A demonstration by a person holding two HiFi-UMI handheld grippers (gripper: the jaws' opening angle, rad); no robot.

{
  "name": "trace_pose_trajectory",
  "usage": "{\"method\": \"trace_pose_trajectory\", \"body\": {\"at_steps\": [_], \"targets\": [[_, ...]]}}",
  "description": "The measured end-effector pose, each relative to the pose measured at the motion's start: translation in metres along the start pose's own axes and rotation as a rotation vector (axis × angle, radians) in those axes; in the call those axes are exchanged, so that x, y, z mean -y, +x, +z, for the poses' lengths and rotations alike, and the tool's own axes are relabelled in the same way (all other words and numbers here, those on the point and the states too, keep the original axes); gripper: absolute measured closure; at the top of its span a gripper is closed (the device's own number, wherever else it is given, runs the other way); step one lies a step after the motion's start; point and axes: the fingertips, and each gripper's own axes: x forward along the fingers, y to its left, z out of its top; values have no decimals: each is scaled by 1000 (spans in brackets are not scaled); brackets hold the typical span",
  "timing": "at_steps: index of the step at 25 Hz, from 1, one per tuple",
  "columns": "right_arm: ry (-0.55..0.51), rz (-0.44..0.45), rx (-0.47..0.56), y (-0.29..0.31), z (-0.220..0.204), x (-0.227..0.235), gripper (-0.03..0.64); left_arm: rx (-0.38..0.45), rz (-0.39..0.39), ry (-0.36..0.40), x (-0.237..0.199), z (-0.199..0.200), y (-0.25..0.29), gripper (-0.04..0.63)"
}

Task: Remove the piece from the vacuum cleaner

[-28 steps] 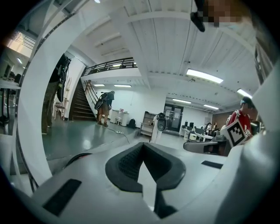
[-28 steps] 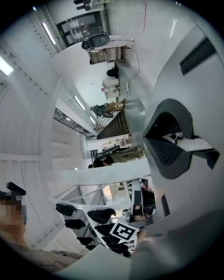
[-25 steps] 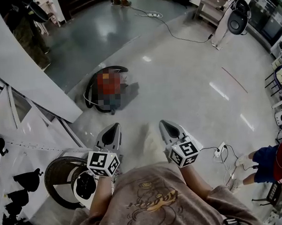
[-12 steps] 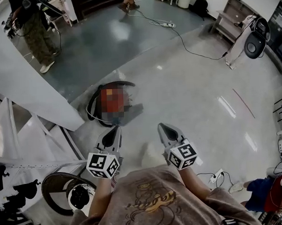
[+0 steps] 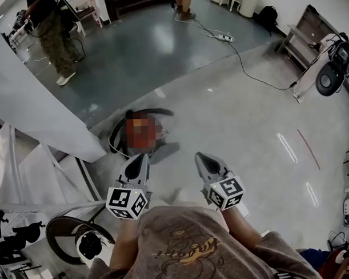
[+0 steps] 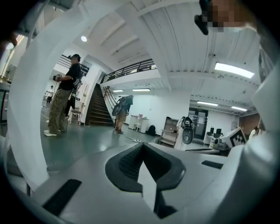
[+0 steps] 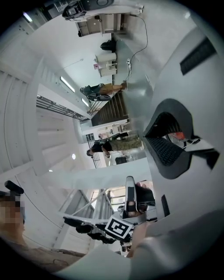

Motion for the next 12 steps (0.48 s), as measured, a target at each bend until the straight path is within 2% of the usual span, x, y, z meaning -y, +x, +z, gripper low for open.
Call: {"method": "trace_pose_trajectory", "body": {"at_steps": [7,12], "targets": [[32,3,19,30,10,16,617,40,26,16,-18,22,16,592],[30,-12,28,40,20,17,617,68,-4,-3,-25,32,25,592]]}}
